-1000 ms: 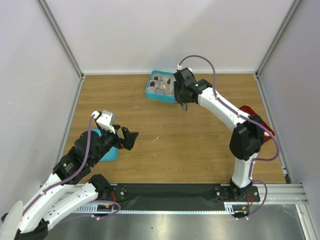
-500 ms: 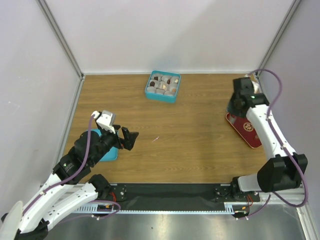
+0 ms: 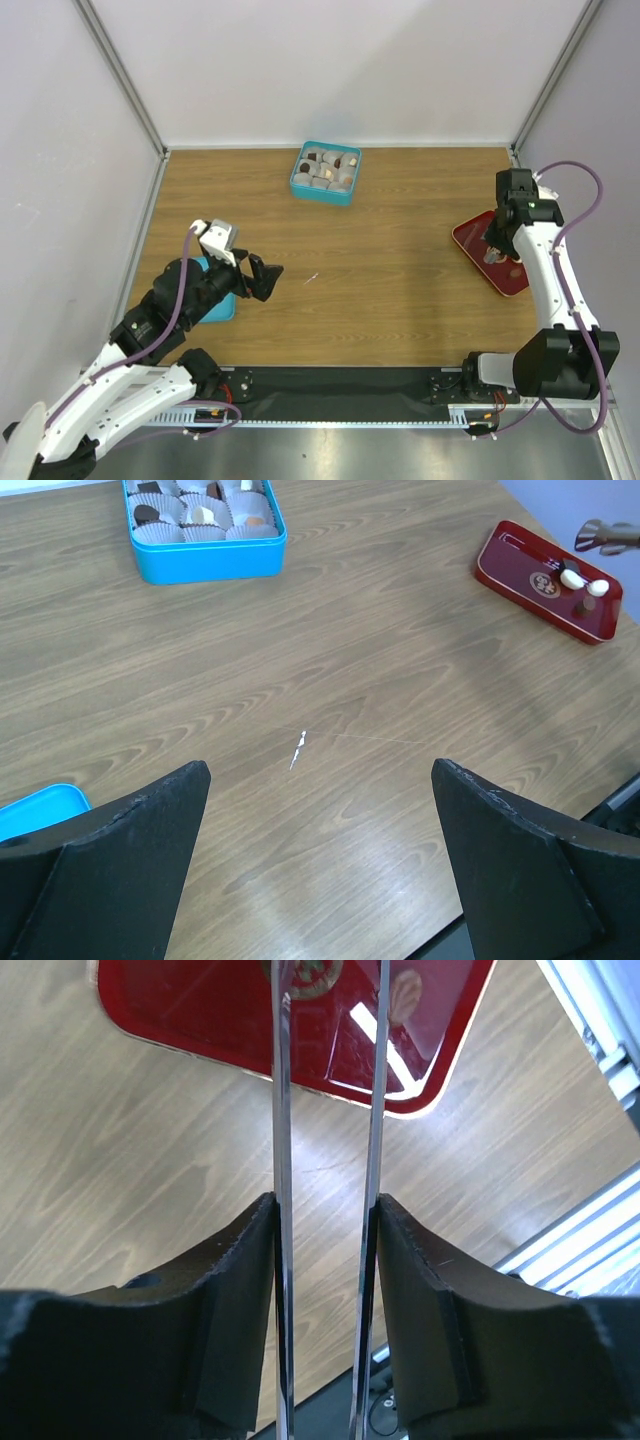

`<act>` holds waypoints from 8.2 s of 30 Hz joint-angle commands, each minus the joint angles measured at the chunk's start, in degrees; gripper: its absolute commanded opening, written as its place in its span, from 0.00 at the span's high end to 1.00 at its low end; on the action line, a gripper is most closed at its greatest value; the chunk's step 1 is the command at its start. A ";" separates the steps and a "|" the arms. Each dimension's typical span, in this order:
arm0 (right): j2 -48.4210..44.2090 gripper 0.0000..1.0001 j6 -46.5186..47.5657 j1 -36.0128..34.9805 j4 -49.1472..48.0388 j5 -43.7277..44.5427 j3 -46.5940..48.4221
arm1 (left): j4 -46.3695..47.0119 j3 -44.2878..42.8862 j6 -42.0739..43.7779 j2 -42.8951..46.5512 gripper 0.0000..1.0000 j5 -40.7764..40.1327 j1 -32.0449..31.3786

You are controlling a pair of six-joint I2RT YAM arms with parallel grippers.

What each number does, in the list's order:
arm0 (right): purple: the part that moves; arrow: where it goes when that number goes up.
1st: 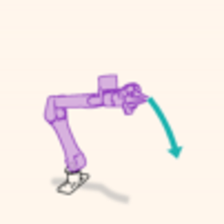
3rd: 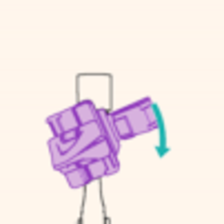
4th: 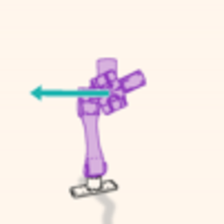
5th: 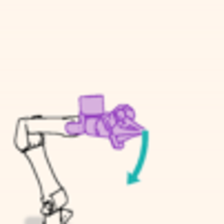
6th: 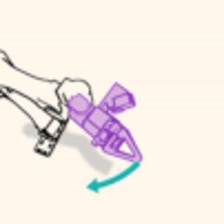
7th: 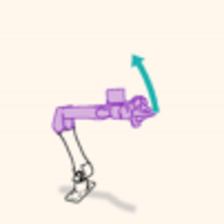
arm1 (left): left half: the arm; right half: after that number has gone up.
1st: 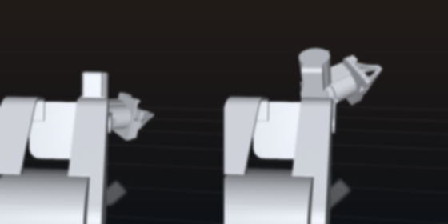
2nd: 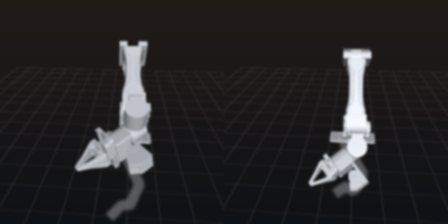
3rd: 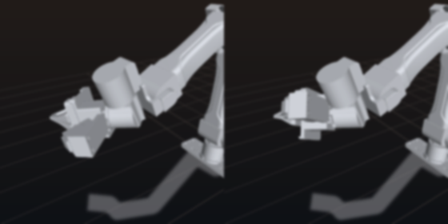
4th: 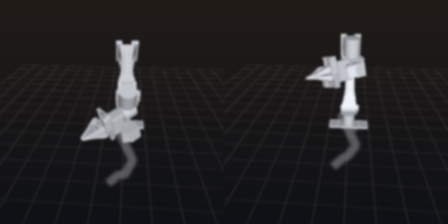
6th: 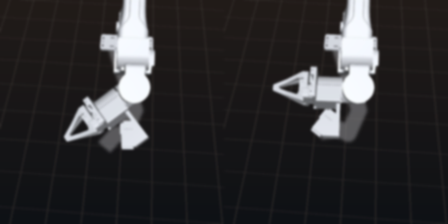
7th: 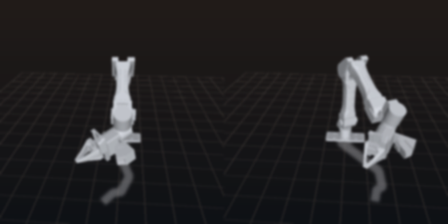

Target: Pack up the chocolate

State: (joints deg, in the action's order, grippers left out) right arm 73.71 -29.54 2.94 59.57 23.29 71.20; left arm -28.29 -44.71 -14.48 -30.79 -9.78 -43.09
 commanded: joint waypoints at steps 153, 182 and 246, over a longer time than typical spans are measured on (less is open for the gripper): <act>40.81 0.52 15.04 -36.51 -31.89 -22.06 31.28 | 4.56 -8.20 4.46 -13.77 0.00 -16.85 0.55; 0.91 0.52 2.82 -8.93 -0.42 3.69 -0.16 | 6.59 -6.27 0.33 -14.30 0.00 -0.86 0.46; -1.39 0.66 7.05 1.40 -18.62 -13.27 -5.57 | 6.42 -6.79 -1.17 -19.05 0.00 -3.13 0.55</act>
State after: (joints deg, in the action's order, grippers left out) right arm 73.69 -21.04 9.91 41.30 10.55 59.05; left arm -21.63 -49.69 -16.23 -49.93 -9.89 -42.94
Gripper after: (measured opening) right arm 0.374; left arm 0.996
